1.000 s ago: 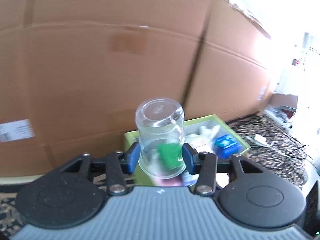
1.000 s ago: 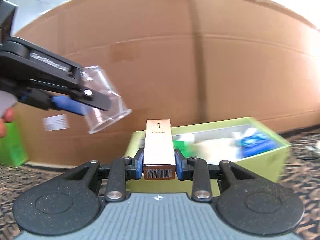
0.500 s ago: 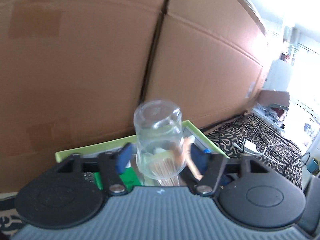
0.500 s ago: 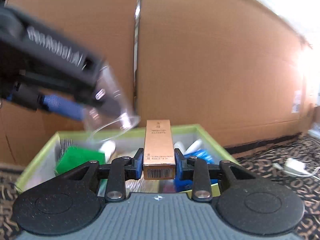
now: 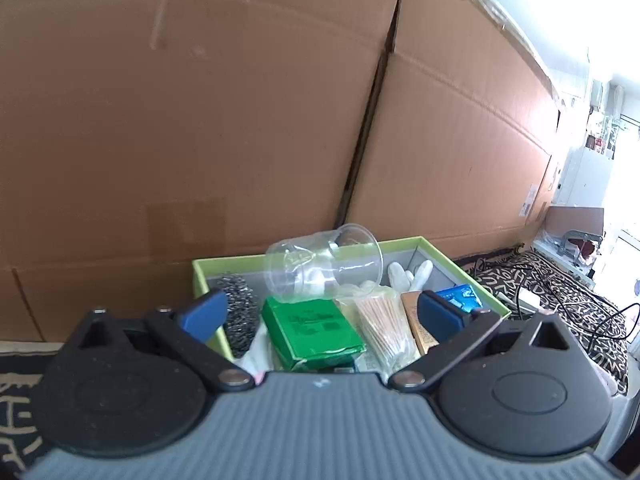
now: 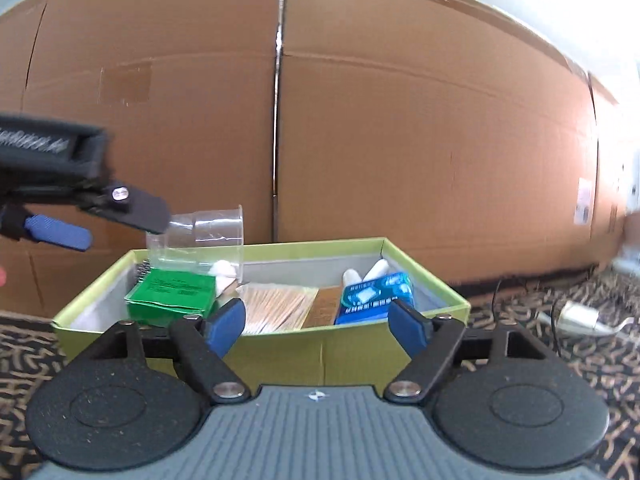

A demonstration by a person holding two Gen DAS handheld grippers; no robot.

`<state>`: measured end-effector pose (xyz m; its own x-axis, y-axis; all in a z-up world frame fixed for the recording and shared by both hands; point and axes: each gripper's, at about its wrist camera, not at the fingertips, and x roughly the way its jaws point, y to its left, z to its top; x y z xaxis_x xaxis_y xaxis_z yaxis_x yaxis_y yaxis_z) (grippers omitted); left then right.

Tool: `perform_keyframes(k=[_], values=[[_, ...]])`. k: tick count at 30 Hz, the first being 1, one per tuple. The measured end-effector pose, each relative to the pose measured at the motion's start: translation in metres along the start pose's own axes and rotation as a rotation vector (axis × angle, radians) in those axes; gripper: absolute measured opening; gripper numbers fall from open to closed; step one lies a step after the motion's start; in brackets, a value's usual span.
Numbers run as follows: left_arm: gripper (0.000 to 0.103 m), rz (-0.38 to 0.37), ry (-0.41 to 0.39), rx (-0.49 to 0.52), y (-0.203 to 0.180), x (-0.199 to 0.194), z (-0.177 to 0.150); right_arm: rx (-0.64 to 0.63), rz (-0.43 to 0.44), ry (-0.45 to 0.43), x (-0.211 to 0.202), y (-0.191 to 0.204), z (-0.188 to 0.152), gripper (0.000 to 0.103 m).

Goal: Organize objects
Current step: 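Release the cup and tan box into the shoebox, then withdraw both tools from the shoebox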

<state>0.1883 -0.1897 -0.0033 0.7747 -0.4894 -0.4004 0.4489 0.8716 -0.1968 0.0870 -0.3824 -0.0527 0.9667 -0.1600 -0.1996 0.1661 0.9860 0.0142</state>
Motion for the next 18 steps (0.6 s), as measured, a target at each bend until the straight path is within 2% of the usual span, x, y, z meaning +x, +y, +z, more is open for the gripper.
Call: perform_keyframes(k=[2, 6, 8, 11, 13, 18], values=[[0.103, 0.022, -0.024, -0.001, 0.000, -0.022, -0.004, 0.027, 0.025, 0.015, -0.014, -0.002, 0.000, 0.083], [0.103, 0.064, -0.058, 0.012, -0.011, -0.059, -0.017, 0.057, 0.049, 0.065, -0.040, -0.007, 0.008, 0.091], [0.103, 0.105, -0.053, 0.014, -0.015, -0.078, -0.022, 0.074, 0.066, 0.094, -0.052, -0.011, 0.012, 0.091], [0.103, 0.186, -0.015, 0.034, -0.025, -0.098, -0.037, 0.080, 0.087, 0.140, -0.075, -0.016, 0.016, 0.094], [0.103, 0.229, 0.019, 0.032, -0.030, -0.107, -0.048, 0.062, 0.070, 0.171, -0.085, -0.018, 0.015, 0.094], [0.103, 0.246, 0.107, 0.030, -0.042, -0.117, -0.079, 0.007, 0.010, 0.217, -0.109, -0.016, 0.002, 0.095]])
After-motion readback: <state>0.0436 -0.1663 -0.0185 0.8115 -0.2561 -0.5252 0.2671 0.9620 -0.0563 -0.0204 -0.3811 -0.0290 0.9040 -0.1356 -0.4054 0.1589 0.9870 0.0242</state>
